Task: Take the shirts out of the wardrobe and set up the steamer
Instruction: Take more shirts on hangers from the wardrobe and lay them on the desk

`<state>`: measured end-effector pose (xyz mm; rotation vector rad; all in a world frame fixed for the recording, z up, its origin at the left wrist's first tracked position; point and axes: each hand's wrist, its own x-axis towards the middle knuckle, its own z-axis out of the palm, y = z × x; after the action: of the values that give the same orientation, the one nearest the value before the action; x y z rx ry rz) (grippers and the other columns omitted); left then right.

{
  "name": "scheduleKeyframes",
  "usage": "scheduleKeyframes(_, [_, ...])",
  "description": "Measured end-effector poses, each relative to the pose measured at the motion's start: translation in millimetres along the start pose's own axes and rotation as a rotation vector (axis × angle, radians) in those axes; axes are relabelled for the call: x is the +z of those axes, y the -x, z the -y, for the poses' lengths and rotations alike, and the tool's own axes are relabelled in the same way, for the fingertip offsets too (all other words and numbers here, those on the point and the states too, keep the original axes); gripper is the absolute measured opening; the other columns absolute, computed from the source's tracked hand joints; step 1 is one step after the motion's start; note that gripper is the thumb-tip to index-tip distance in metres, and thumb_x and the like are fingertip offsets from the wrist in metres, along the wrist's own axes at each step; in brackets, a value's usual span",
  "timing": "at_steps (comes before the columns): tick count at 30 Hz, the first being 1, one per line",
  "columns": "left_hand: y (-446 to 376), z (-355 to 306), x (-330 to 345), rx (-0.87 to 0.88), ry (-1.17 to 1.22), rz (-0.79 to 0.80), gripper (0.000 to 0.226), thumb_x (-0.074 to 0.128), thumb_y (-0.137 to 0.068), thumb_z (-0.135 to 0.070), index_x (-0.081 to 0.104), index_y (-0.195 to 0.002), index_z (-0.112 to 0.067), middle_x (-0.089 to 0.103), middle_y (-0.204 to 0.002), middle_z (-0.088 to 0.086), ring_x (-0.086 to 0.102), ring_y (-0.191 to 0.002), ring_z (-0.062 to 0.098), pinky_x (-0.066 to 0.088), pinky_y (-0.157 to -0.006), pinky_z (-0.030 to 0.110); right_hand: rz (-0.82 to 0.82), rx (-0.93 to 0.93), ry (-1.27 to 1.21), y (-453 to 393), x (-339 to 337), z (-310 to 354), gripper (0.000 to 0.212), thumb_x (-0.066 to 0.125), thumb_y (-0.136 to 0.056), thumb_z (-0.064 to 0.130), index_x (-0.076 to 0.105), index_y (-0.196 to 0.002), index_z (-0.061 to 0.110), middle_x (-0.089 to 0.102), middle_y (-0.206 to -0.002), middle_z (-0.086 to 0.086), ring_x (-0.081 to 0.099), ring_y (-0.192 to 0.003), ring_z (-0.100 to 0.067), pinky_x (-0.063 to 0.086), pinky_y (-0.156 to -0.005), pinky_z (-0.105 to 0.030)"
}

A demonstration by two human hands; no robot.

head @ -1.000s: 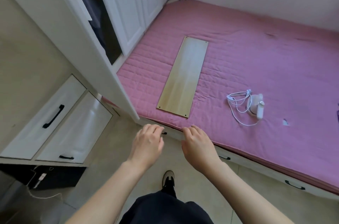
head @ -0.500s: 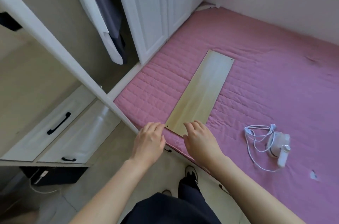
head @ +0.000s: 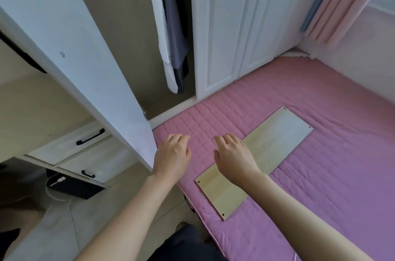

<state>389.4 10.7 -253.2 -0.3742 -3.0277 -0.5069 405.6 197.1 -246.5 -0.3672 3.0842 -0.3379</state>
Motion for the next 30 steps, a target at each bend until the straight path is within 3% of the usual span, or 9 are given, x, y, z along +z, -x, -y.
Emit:
scheduleKeyframes(4, [-42.3,-0.8,-13.9,-0.065,0.022,-0.062,0.034,0.051,-0.096,-0.025,0.056,-0.128,-0.016,0.062,-0.123,0.0,0.051,-0.113,0.017,0.047,-0.09,0.029,-0.048,-0.052,0.012,-40.1,-24.4,-11.0,0.028,0.047,-0.095,0.019,0.057,-0.118,0.008,0.063,-0.112,-0.008,0.055,-0.11,-0.028,0.042,-0.097,-0.034])
scheduleKeyframes(12, [-143.1,1.1,-55.4,-0.158,0.031,-0.232,0.032,0.049,-0.094,-0.021,0.057,-0.125,-0.015,0.065,-0.115,0.002,0.052,-0.111,0.02,0.049,-0.088,0.036,-0.104,-0.11,0.036,-124.2,-74.2,-11.1,0.041,0.041,-0.099,0.024,0.042,-0.137,0.008,0.055,-0.129,-0.009,0.044,-0.127,-0.026,0.033,-0.109,-0.034])
scheduleKeyframes(16, [-193.1,3.1,-76.2,-0.174,-0.017,-0.314,0.03,0.045,-0.095,-0.019,0.058,-0.121,-0.013,0.065,-0.11,0.004,0.053,-0.105,0.022,0.044,-0.082,0.033,-0.142,-0.132,0.059,-167.1,-102.9,-11.5,0.036,0.038,-0.101,0.026,0.044,-0.132,0.01,0.055,-0.126,-0.007,0.045,-0.124,-0.025,0.035,-0.104,-0.031])
scheduleKeyframes(23, [-278.2,9.8,-98.5,-0.231,-0.081,-0.367,0.032,0.042,-0.095,-0.018,0.054,-0.124,-0.014,0.06,-0.122,0.004,0.05,-0.112,0.024,0.041,-0.09,0.035,-0.184,-0.201,0.046,-244.9,-139.6,-10.6,0.035,0.038,-0.101,0.025,0.045,-0.132,0.01,0.055,-0.128,-0.005,0.046,-0.122,-0.022,0.037,-0.101,-0.028])
scheduleKeyframes(30, [-350.0,35.6,-132.9,-0.204,-0.221,-0.514,0.028,0.04,-0.096,-0.02,0.056,-0.118,-0.013,0.061,-0.115,0.003,0.053,-0.105,0.022,0.043,-0.085,0.033,-0.247,-0.208,0.039,-327.6,-161.7,-11.2,0.035,0.038,-0.102,0.027,0.044,-0.133,0.012,0.055,-0.126,-0.004,0.051,-0.118,-0.021,0.046,-0.095,-0.029])
